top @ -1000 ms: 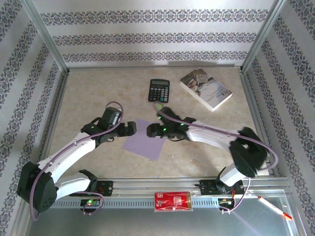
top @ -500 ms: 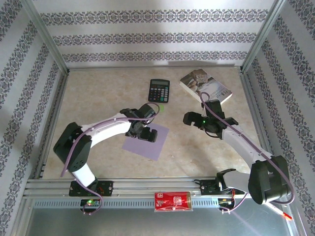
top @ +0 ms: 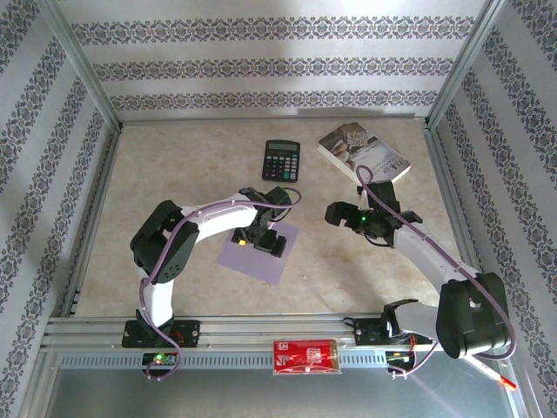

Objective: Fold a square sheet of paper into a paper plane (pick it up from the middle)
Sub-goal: First fold the square sheet of paper in half at the center of the table.

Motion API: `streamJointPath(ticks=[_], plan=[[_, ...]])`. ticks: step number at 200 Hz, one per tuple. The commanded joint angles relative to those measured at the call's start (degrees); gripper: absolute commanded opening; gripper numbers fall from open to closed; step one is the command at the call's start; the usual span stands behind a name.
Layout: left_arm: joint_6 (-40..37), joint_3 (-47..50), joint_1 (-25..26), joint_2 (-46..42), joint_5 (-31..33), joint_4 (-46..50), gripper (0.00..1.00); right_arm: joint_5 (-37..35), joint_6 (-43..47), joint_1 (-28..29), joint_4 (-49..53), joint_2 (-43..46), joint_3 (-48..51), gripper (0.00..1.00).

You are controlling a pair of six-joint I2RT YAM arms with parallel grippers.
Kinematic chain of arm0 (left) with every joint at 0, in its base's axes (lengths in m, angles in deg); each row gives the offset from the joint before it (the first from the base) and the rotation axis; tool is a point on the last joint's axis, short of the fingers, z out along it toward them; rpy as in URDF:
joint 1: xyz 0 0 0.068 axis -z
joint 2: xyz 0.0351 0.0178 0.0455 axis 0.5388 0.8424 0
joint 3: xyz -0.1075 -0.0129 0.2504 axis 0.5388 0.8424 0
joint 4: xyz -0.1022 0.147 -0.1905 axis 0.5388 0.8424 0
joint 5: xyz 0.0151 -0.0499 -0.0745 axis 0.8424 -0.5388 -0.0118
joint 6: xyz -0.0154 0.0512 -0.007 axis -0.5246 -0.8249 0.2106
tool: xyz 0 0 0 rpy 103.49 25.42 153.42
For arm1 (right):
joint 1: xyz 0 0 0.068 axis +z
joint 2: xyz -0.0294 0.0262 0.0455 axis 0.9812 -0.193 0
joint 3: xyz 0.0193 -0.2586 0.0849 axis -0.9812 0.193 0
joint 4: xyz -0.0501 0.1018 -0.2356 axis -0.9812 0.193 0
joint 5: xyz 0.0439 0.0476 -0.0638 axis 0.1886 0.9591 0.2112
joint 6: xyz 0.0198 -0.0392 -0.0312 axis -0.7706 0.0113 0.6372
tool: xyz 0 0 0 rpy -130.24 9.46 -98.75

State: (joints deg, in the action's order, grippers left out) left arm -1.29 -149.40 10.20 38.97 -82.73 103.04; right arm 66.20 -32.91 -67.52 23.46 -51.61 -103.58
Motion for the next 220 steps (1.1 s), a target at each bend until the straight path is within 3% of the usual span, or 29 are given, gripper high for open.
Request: streamJointPath(ticks=[1, 220], plan=[[-1.33, -2.06, 0.53, 0.40, 2.99, 4.77, 1.00, 1.72, 1.56, -0.62, -1.40, -0.82, 1.30, 0.98], [-0.31, 0.64, 0.34, 4.14, 0.51, 1.08, 0.99, 4.78, -0.14, -0.90, -3.03, -3.37, 1.56, 0.98]])
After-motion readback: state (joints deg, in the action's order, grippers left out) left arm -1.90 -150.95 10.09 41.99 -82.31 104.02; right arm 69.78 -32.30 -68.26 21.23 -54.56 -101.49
